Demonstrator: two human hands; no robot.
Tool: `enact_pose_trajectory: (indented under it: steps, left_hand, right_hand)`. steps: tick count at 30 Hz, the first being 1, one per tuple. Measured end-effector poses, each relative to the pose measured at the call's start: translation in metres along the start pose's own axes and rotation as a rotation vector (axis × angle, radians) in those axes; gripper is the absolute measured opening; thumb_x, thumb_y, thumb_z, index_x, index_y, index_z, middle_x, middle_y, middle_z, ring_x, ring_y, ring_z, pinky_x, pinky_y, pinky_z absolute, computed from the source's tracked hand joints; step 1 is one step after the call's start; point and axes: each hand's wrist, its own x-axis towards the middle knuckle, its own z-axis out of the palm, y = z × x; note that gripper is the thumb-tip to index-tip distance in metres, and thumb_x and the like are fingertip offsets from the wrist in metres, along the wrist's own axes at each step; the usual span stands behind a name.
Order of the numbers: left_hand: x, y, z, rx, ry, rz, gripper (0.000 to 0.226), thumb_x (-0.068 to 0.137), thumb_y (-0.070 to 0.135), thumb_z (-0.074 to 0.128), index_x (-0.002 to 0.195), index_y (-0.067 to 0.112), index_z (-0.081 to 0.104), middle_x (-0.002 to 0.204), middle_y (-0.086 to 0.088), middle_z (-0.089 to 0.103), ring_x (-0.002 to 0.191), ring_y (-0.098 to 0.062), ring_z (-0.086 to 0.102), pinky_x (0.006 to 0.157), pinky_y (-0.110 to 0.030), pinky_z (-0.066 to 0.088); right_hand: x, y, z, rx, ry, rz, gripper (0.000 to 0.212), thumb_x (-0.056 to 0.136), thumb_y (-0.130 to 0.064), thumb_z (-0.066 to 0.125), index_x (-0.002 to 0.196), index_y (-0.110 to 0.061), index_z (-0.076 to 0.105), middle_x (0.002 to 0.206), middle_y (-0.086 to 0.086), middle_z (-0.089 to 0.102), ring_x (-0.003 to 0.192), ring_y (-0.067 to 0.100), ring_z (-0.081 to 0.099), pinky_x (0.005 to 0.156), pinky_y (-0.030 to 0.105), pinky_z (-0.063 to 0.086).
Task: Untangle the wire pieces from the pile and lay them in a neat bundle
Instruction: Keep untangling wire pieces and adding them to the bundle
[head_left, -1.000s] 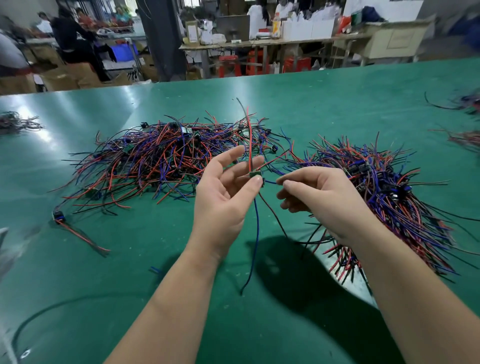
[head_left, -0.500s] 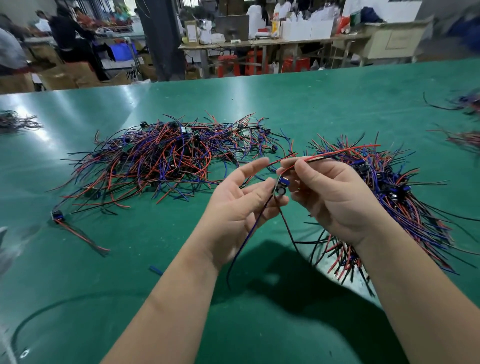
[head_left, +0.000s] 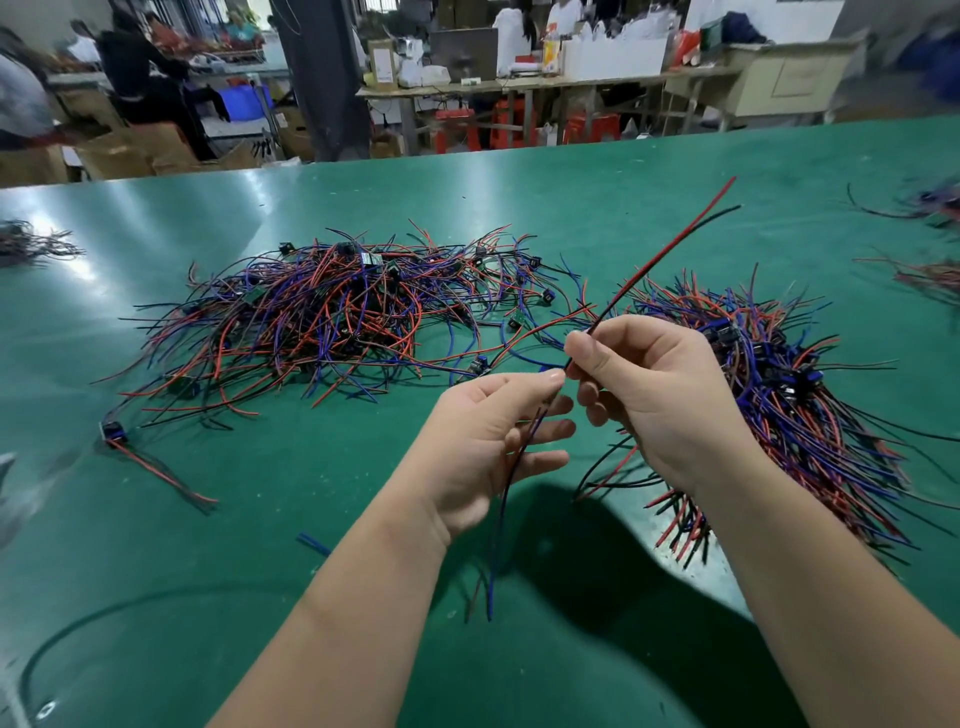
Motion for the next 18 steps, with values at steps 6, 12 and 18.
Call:
enact_pose_trajectory:
  steps: [6, 12, 18]
  left_hand:
    - [0.001, -0.001, -0.005, -0.007, -0.009, -0.04, 0.018, 0.06, 0.026, 0.074, 0.072, 0.014, 0.069, 0.069, 0.003, 0.069, 0.056, -0.004, 0.063, 0.047, -0.017, 0.049]
    - [0.0, -0.001, -0.004, 0.003, -0.013, -0.007, 0.016, 0.052, 0.019, 0.076, 0.064, 0.01, 0.071, 0.07, -0.008, 0.07, 0.056, -0.011, 0.066, 0.05, -0.018, 0.052]
    - [-0.007, 0.0, 0.002, 0.165, -0.199, -0.025, 0.013, 0.057, 0.018, 0.075, 0.068, 0.012, 0.071, 0.073, -0.006, 0.072, 0.059, -0.009, 0.067, 0.05, -0.017, 0.049]
  right_hand:
    - [0.001, 0.002, -0.002, -0.046, -0.051, 0.046, 0.01, 0.074, -0.01, 0.072, 0.071, -0.007, 0.063, 0.052, 0.0, 0.06, 0.042, 0.01, 0.054, 0.037, 0.019, 0.04]
    - [0.003, -0.008, -0.008, 0.033, 0.012, 0.129, 0.012, 0.069, -0.006, 0.072, 0.069, -0.006, 0.06, 0.048, 0.0, 0.059, 0.038, 0.006, 0.051, 0.034, 0.014, 0.036]
    - [0.015, -0.029, -0.037, 0.373, 0.357, 0.148, 0.019, 0.075, -0.013, 0.072, 0.071, -0.013, 0.053, 0.052, -0.005, 0.056, 0.041, 0.001, 0.048, 0.034, 0.008, 0.032]
